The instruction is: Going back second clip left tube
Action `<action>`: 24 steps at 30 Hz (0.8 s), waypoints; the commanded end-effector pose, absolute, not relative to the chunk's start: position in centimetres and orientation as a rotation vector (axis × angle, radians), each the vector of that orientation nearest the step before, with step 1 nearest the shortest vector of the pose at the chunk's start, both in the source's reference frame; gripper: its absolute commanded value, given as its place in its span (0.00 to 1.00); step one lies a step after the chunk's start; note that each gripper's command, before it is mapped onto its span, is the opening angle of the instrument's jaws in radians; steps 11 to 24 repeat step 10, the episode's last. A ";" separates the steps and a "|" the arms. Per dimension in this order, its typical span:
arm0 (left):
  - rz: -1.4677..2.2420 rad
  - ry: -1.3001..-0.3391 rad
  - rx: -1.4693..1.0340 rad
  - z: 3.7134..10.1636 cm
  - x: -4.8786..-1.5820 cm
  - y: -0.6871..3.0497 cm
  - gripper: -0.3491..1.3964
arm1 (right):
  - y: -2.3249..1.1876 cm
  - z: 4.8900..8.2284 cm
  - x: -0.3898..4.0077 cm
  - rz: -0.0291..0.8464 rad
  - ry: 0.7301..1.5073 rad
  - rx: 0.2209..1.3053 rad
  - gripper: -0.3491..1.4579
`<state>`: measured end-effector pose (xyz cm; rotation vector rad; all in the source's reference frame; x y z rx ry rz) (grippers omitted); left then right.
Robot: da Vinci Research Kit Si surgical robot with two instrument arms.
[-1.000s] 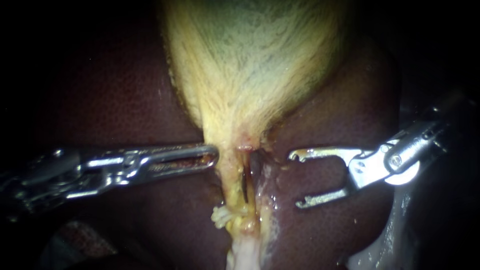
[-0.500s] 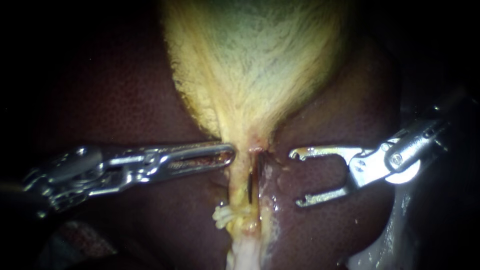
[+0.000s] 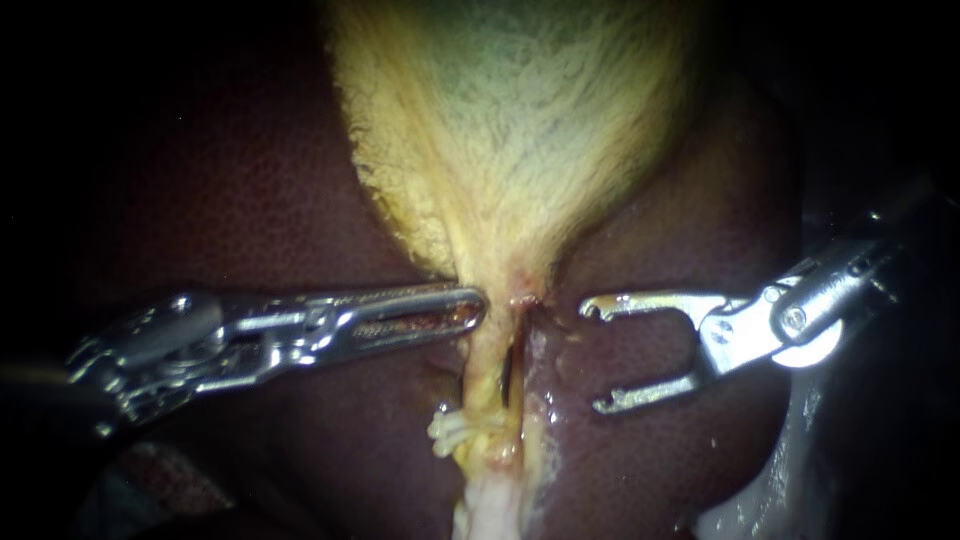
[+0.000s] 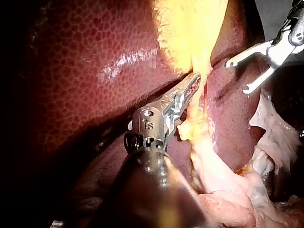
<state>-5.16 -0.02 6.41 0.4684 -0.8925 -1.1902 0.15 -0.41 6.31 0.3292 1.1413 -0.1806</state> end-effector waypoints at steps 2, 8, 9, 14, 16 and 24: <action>-1.190 -0.893 0.469 6.41 -5.16 -0.01 0.00 | -0.41 6.31 0.14 -0.181 1.142 0.329 0.52; -1.190 -0.893 0.469 6.41 -5.16 -0.01 0.00 | -0.41 6.31 0.14 -0.181 1.142 0.329 0.52; -1.190 -0.893 0.469 6.41 -5.16 -0.01 0.00 | -0.41 6.31 0.14 -0.181 1.142 0.329 0.52; -1.190 -0.893 0.469 6.41 -5.16 -0.01 0.00 | -0.41 6.31 0.14 -0.181 1.142 0.329 0.52; -1.190 -0.893 0.469 6.41 -5.16 -0.01 0.00 | -0.41 6.31 0.14 -0.181 1.142 0.329 0.52; -1.190 -0.893 0.469 6.41 -5.16 -0.01 0.00 | -0.41 6.31 0.14 -0.181 1.142 0.329 0.52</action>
